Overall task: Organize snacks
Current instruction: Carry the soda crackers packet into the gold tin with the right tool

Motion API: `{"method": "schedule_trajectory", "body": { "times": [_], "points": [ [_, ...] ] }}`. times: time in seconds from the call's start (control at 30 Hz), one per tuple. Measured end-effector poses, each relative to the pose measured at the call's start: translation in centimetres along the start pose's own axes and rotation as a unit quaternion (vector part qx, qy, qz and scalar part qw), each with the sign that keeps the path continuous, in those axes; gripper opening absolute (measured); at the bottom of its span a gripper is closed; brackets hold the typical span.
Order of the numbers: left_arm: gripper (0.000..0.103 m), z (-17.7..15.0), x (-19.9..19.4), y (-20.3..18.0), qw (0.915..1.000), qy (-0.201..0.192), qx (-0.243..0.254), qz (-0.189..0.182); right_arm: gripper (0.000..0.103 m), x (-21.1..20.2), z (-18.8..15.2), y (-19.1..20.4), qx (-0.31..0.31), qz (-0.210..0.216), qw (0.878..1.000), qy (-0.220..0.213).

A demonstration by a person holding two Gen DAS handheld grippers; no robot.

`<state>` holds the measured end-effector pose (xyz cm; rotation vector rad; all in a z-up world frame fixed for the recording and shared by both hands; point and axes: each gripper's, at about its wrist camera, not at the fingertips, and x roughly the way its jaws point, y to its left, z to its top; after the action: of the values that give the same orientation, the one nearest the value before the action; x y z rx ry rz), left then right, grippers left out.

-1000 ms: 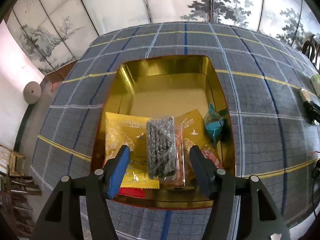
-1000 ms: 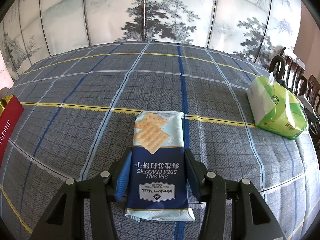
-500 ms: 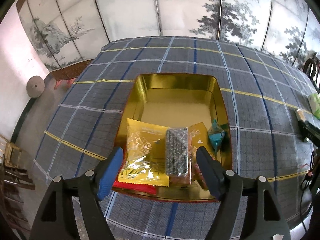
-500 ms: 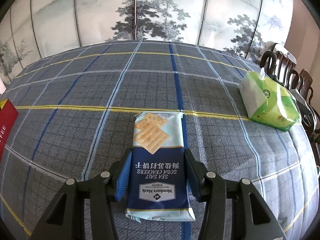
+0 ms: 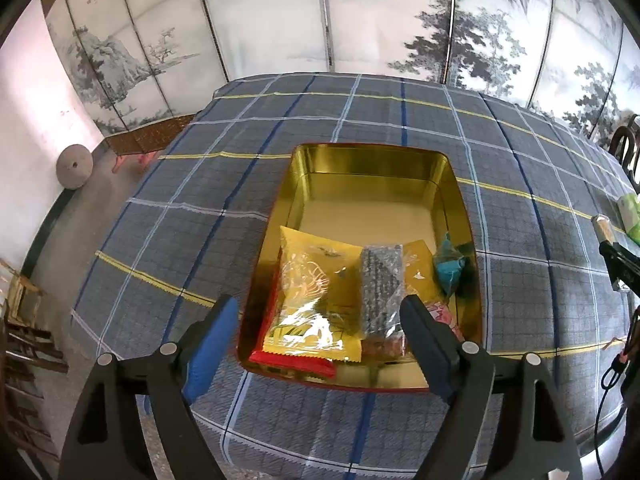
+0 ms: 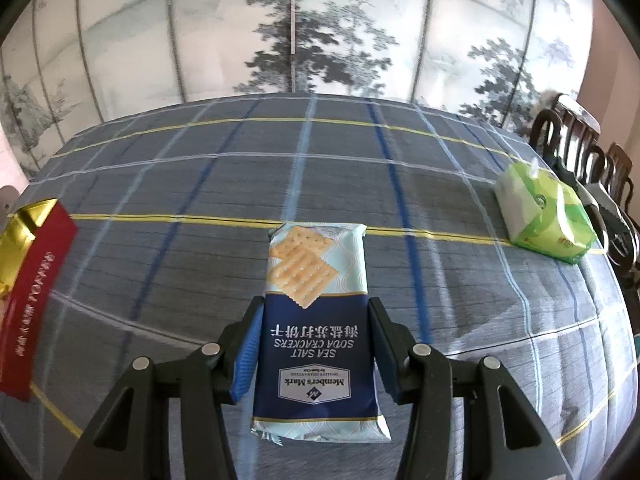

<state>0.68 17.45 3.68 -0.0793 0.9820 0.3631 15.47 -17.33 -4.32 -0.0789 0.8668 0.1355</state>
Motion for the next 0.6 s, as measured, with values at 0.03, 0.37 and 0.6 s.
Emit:
{"method": "schedule_trajectory", "body": {
  "times": [0.03,0.37,0.6],
  "points": [
    [0.081,0.0,0.0,0.2,1.0000,0.000,-0.003,0.000,0.050,-0.2,0.0,0.5,-0.002,0.003,1.000,-0.001],
    [0.081,-0.8,-0.2,2.9,0.9991,0.000,-0.039,0.014,0.050,-2.6,-0.1,7.6,-0.036,0.061,0.998,-0.002],
    [0.082,-1.6,0.1,5.1,0.9978,0.003,-0.062,0.026,0.051,-4.1,-0.4,12.1,-0.057,0.097,0.994,0.004]
  ]
}}
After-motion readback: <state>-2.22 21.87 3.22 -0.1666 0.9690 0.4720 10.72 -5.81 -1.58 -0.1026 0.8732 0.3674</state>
